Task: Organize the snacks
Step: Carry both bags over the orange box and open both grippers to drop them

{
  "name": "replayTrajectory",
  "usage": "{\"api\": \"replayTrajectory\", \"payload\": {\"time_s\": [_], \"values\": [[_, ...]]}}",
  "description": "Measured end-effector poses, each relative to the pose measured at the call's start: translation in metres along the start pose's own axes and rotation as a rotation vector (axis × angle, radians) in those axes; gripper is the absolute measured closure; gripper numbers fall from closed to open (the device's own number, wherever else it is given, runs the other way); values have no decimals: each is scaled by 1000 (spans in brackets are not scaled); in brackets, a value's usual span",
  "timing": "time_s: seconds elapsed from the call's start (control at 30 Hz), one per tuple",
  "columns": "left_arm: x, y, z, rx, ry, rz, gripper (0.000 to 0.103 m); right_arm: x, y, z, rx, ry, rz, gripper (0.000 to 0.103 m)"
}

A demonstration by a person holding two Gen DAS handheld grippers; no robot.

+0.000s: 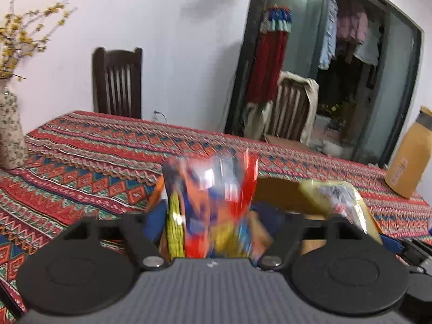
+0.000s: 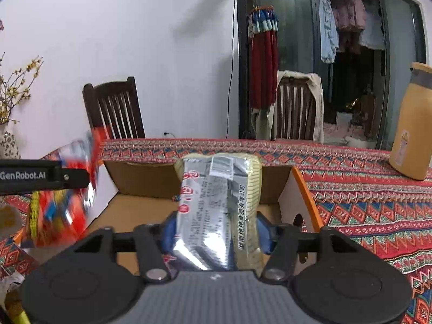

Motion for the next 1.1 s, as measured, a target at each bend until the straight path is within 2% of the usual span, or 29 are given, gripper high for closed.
{"api": "replayTrajectory", "payload": {"time_s": [0.03, 0.07, 0.13, 0.53, 0.63, 0.87, 1.1], "values": [[-2, 3, 0, -12, 9, 18, 2, -3, -1, -1, 1, 4, 9, 24], [-7, 3, 0, -24, 10, 40, 0, -6, -1, -1, 2, 6, 22, 9], [-13, 6, -2, -41, -6, 63, 0, -12, -2, 0, 14, 1, 46, 0], [-35, 6, 1, -45, -40, 111, 0, -29, 1, 5, 44, 3, 102, 0], [-46, 7, 4, -38, -34, 137, 0, -43, 3, 6, 39, 0, 143, 0], [-81, 2, -2, -23, -22, 141, 0, -82, 9, 1, 16, -9, 240, 0], [-104, -15, -19, -10, -14, 132, 0, -110, -3, 0, 25, -22, 243, 0]]}}
Point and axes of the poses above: each gripper's, at about its wrist camera, not at the fingertips, and x roughly the way its jaws point, z to its right, y to its top, the point moved 4 cm from there along x, roughly the way its jaws point, and after that the axes turned 11 degrees about -z, right-handed, at the moved point
